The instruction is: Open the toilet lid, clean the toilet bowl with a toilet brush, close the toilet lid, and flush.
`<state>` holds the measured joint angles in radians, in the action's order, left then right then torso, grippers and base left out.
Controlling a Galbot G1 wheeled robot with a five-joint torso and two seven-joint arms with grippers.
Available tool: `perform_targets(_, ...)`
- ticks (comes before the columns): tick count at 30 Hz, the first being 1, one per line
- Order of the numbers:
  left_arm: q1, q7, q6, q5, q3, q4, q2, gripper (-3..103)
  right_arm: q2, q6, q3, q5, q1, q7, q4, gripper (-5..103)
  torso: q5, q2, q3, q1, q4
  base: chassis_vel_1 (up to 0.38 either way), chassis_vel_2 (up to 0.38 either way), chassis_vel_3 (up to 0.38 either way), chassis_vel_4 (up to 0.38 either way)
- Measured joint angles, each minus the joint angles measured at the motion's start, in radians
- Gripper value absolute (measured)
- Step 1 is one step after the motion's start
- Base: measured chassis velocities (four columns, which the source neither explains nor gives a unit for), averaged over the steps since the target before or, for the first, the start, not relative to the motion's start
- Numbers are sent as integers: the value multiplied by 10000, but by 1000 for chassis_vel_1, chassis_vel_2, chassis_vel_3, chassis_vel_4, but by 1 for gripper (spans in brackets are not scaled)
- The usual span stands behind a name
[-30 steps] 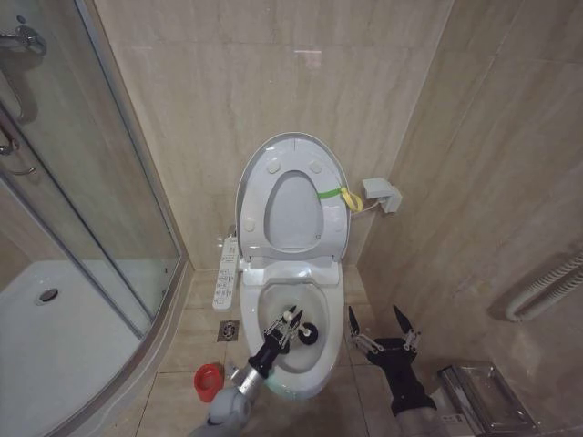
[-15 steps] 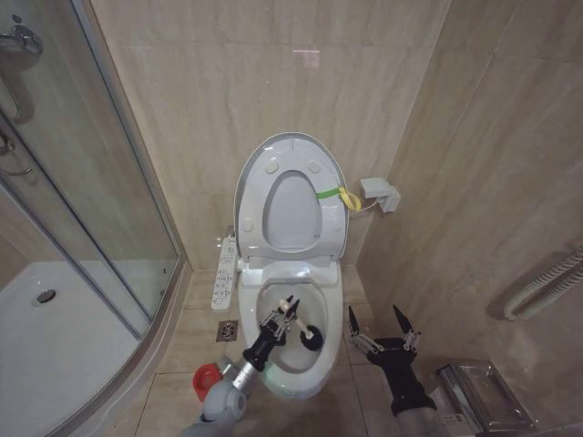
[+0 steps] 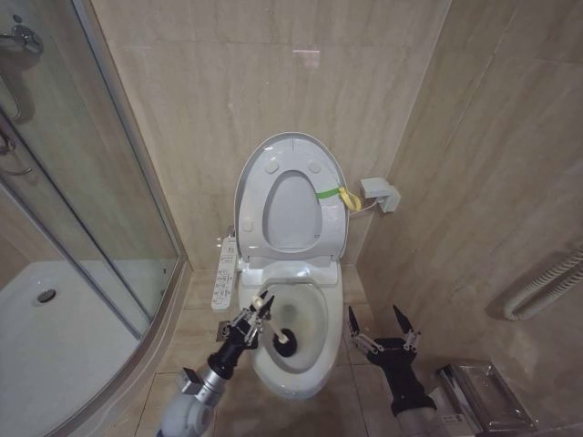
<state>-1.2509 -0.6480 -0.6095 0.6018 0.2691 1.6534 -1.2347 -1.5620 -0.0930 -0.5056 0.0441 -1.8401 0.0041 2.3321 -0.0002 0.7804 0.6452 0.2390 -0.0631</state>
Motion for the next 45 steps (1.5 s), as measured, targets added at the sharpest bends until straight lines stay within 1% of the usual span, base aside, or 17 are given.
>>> perform_targets(5, -296, 38, -13, -248, 488, 451, 159, 21, 0, 0, 0, 0, 0, 0, 0, 100, 0, 0, 0, 0, 1, 0, 0, 0, 0)
perform_targets(9, -515, 51, 4, -234, 688, 912, 281, 21, 0, 0, 0, 0, 0, 0, 0, 100, 1, 0, 0, 0, 1, 0, 0, 0, 0)
perform_targets(18, -1253, 206, 79, -149, 1346, 2337, 540, 21, 0, 0, 0, 0, 0, 0, 0, 100, 2, 1, 0, 0, 1, 0, 0, 0, 0)
perform_targets(20, -1603, 419, 36, -281, 1666, 2782, 519, 21, 0, 0, 0, 0, 0, 0, 0, 100, 2, 1, 0, 0, 0, 0, 0, 0, 0)
perform_targets(21, -1603, 419, 36, -281, 1666, 2782, 519, 21, 0, 0, 0, 0, 0, 0, 0, 100, 2, 1, 0, 0, 0, 0, 0, 0, 0)
perform_targets(24, -2183, 934, -51, -723, 2201, 3282, 284, 21, -1, 0, 0, 0, 0, 0, 0, 100, 2, 1, 0, 0, 2, 0, 0, 0, 0)
perform_targets(26, -2667, 1457, -73, -1196, 2557, 3627, -9, 21, 0, 0, 0, 0, 0, 0, 0, 100, 3, 1, -1, 0, 2, 0, 0, 0, 0)
perform_targets(27, -2667, 1457, -73, -1196, 2557, 3627, -9, 21, 0, 0, 0, 0, 0, 0, 0, 100, 3, 1, -1, 0, 2, 0, 0, 0, 0)
perform_targets(32, -3653, 2906, 5, -1708, 2891, 4335, -509, 21, 0, 0, 0, 0, 0, 0, 0, 100, 3, 1, -1, -1, 2, 0, 0, 0, 0)
perform_targets(33, -3653, 2906, 5, -1708, 2891, 4335, -509, 21, 0, 0, 0, 0, 0, 0, 0, 100, 3, 1, -1, -1, 2, 0, 0, 0, 0)
perform_targets(34, -3921, 3255, 69, -1883, 3073, 4584, -599, 21, 0, 0, 0, 0, 0, 0, 0, 100, 2, 1, -1, -1, 2, 0, 0, 0, 0)
perform_targets(35, -4118, 3467, 121, -1985, 3219, 4762, -649, 21, 0, 0, 0, 0, 0, 0, 0, 100, 3, 1, -1, 0, 2, 0, 0, 0, 0)
perform_targets(37, -4390, 3763, 207, -2133, 3497, 4975, -727, 21, 1, 0, 0, 0, 0, 0, 0, 100, 3, 1, -1, -1, 2, 0, 0, 0, 0)
perform_targets(38, -4390, 3763, 207, -2133, 3497, 4975, -727, 21, 1, 0, 0, 0, 0, 0, 0, 100, 3, 1, -1, -1, 2, 0, 0, 0, 0)
perform_targets(40, -4790, 4104, 250, -2337, 3830, 5127, -854, 21, 1, 0, 0, 0, 0, 0, 0, 100, 3, 2, -1, 0, 2, 0, 0, 0, 0)
perform_targets(43, -5025, 4213, 159, -2477, 3906, 5100, -987, 21, 0, 0, 0, 0, 0, 0, 0, 100, 2, 2, -1, 0, 2, 0, 0, 0, 0)
perform_targets(45, -5174, 4305, -6, -2626, 3935, 4878, -1118, 21, 0, 0, 0, 0, 0, 0, 0, 100, 3, 2, -1, -1, 2, 0, 0, 0, 0)
